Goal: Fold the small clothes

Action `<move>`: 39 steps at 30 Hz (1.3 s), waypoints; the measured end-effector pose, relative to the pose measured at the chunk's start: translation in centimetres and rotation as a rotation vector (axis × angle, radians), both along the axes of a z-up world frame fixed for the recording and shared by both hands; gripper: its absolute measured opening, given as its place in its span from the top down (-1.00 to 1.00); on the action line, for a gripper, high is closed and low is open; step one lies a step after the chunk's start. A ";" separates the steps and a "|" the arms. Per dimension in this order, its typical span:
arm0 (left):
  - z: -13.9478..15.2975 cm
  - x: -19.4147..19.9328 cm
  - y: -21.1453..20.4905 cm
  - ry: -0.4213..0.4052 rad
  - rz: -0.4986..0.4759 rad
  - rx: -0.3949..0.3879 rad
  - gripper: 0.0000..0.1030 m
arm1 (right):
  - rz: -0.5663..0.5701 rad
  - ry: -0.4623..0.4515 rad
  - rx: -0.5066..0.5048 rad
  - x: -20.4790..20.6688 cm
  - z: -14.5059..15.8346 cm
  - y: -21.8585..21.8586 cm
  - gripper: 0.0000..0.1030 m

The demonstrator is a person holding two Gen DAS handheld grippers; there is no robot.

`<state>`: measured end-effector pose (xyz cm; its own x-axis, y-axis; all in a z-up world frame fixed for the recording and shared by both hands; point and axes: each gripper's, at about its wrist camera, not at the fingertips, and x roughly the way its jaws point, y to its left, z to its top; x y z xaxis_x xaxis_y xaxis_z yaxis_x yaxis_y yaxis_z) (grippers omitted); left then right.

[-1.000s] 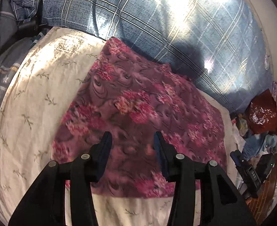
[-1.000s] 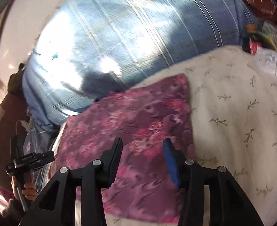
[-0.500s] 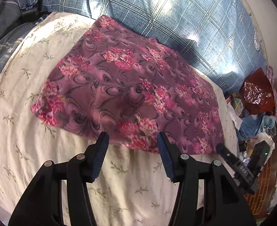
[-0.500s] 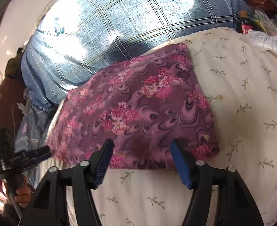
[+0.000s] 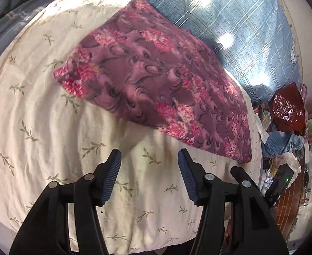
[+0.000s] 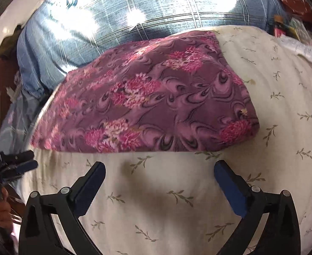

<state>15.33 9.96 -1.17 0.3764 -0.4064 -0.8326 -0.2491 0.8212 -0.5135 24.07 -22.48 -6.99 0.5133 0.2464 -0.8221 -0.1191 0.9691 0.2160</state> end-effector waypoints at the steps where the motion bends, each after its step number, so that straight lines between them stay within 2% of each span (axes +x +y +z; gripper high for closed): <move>1: -0.4 0.0 0.2 0.009 0.004 -0.013 -0.05 | 0.005 -0.005 -0.024 -0.1 -0.1 0.3 -0.99; 8: -1.5 0.0 1.2 -0.006 0.018 -0.098 -0.08 | 0.051 -0.043 -0.202 -0.7 -0.9 2.4 -0.99; 14: -1.8 0.4 1.8 -0.030 0.009 -0.165 -0.21 | 0.038 -0.059 -0.219 -1.5 -0.9 2.4 -0.99; 16: -1.9 0.4 2.0 -0.037 0.010 -0.185 -0.22 | 0.005 -0.055 -0.265 -1.8 -0.4 2.7 -0.97; 19: -1.9 0.5 2.6 -0.031 0.007 -0.225 -0.22 | 0.010 -0.093 -0.271 -1.8 0.9 4.2 -0.98; 27: -1.5 2.1 6.9 -0.010 0.091 -0.257 -0.22 | 0.191 -0.216 -0.310 -3.3 2.5 11.0 -0.98; 29: -1.2 2.7 8.4 -0.006 0.118 -0.253 -0.22 | 0.229 -0.225 -0.303 -3.1 2.8 12.2 -0.98; 35: 0.4 3.6 13.1 -0.071 0.202 -0.280 -0.23 | 0.320 -0.214 -0.258 -2.4 2.3 15.0 -0.98; 39: 0.1 4.6 14.6 -0.071 0.214 -0.272 -0.23 | 0.431 -0.238 -0.286 -2.3 1.3 18.8 -0.96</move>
<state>19.96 24.60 -1.05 0.5305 -0.5149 -0.6733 -0.3567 0.5850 -0.7284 21.75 -3.64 -5.67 0.5948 0.2594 -0.7609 -0.5305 0.8378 -0.1290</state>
